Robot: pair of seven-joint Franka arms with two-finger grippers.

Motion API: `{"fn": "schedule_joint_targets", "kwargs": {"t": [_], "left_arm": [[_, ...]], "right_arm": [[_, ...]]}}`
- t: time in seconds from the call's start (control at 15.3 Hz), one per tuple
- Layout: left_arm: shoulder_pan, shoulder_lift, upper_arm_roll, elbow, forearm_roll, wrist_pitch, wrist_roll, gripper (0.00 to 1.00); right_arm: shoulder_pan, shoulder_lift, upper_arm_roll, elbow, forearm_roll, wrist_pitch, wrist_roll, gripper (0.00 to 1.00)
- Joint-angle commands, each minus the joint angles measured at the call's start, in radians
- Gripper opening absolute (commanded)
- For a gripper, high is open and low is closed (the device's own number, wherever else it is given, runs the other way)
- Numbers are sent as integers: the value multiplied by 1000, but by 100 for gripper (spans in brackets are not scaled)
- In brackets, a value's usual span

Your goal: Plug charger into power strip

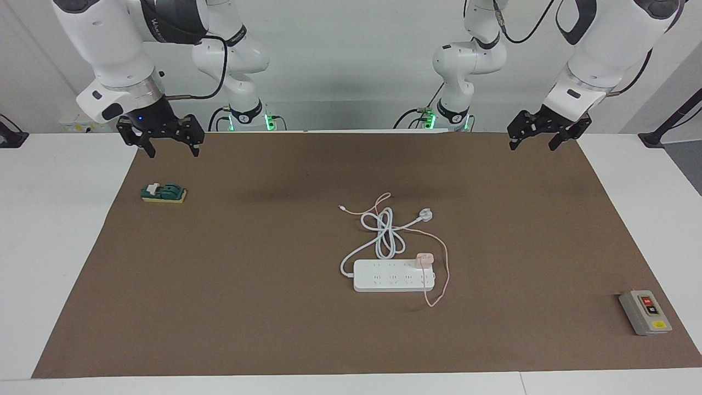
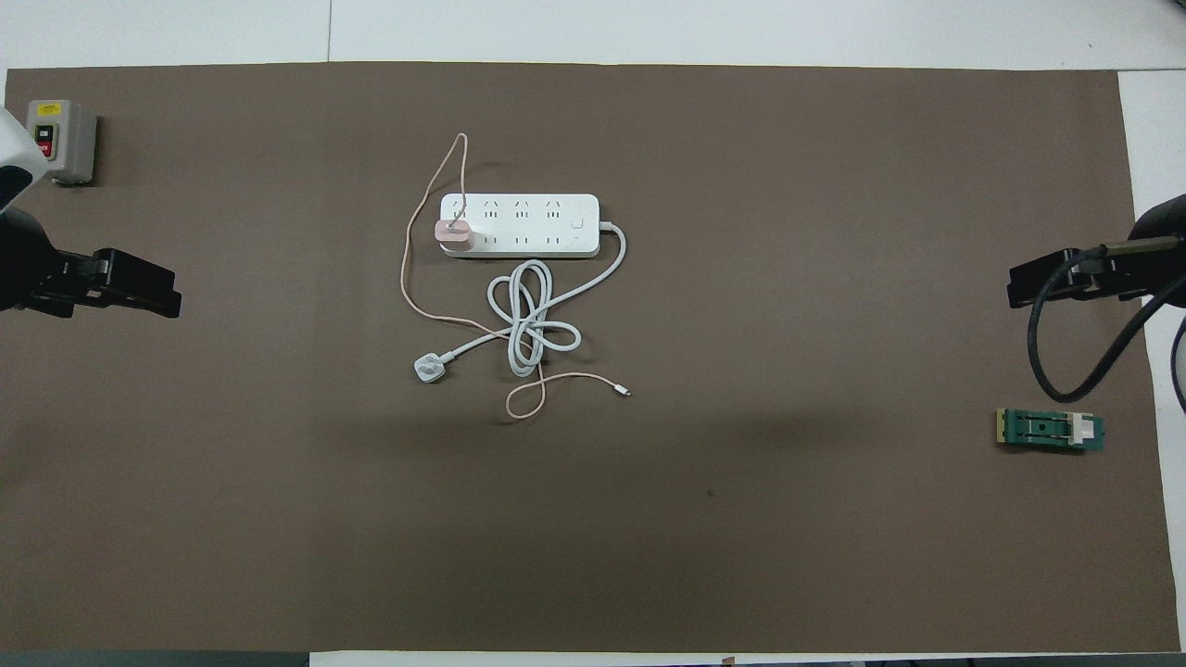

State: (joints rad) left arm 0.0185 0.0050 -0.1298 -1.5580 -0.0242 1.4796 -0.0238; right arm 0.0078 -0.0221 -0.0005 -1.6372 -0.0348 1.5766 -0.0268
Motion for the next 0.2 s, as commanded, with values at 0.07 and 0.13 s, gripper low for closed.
{"fn": "schedule_joint_targets", "kwargs": {"t": [0.07, 0.13], "left_arm": [[-9, -28, 9, -34, 13, 25, 10, 100], [-9, -28, 9, -34, 13, 27, 10, 100]], "right_arm": [[-8, -18, 8, -15, -4, 6, 16, 100], [-8, -18, 8, -15, -2, 6, 16, 100]]}}
